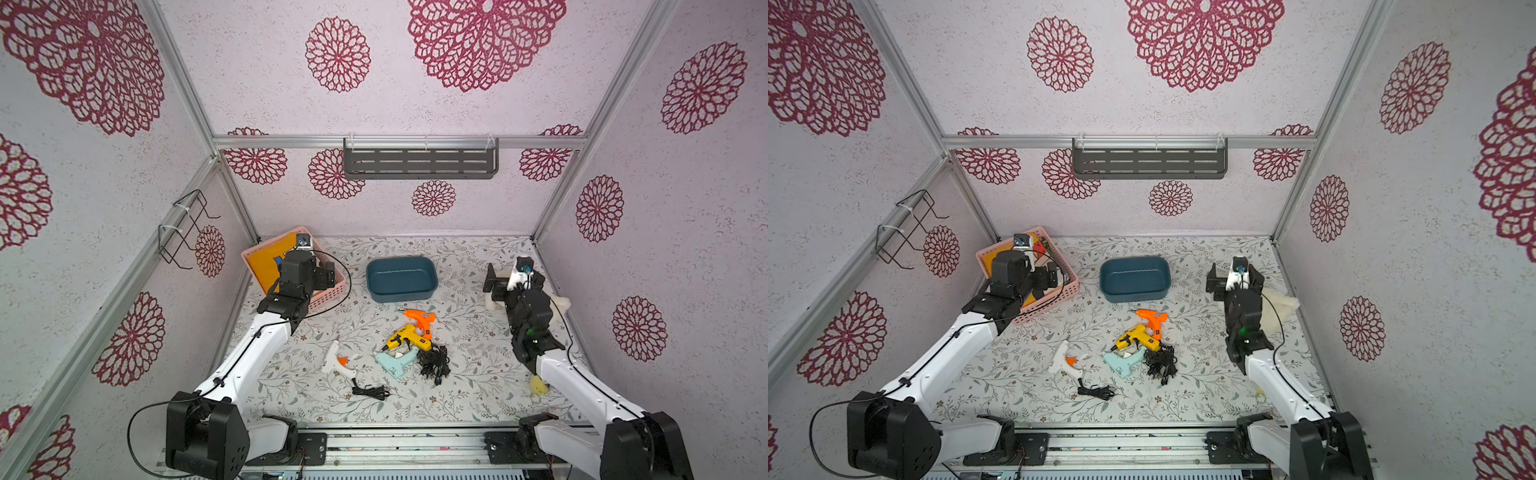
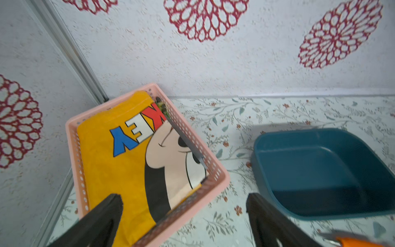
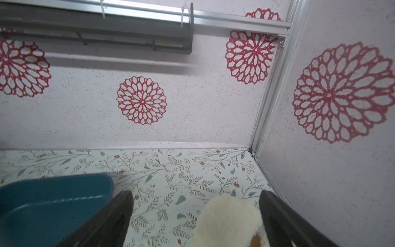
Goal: Put the hot melt glue gun into the storage box
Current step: Pick up the hot melt adhesive gun from the center of the board.
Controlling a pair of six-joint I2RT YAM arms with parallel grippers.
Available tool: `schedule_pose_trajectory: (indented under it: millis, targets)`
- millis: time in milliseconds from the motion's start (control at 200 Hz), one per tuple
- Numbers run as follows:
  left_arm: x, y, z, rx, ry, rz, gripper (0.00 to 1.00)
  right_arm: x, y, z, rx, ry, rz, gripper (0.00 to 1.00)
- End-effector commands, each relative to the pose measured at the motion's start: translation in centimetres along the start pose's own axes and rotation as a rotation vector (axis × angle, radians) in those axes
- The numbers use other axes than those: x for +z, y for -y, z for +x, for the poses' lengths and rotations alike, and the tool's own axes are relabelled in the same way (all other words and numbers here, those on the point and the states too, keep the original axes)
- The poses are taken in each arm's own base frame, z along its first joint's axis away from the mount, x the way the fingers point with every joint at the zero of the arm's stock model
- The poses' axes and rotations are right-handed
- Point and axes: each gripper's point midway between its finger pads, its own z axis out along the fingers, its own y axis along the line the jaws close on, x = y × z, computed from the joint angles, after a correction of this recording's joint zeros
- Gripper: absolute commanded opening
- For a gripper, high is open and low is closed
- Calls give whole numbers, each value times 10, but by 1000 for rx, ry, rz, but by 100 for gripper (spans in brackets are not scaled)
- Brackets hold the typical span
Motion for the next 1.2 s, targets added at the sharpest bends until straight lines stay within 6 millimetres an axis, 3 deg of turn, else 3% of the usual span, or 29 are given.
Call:
schedule_pose_trajectory:
  millis: [0,135,225,300,455,545,685,766,1001,1191]
  targets:
    - [-11,-2,50,-23,-242,-72,96,-1,-13,66,19,-441,-19,99]
    - [-25,6,71,-79,-357,-74,93,2,-53,59,40,-514,-109,99]
    - [-37,13,86,-100,-410,-73,91,5,-55,42,12,-420,31,99]
    - [-48,17,100,-125,-450,-80,90,-1,-70,26,-60,-328,38,99]
    - [-71,23,136,-192,-544,-122,88,-26,-103,24,-64,-317,-205,99]
    - [-86,27,154,-241,-588,-147,87,-27,-112,39,-20,-398,-282,99]
    - [-105,36,177,-316,-649,-183,84,-23,-120,81,-50,-608,-276,99]
    - [-115,45,190,-336,-678,-197,81,-24,-123,94,-54,-666,-281,99]
    - [-133,60,233,-363,-765,-276,79,-31,-128,115,-37,-754,-304,97]
    - [-119,68,250,-419,-764,-307,81,-35,-129,122,-47,-777,-327,97]
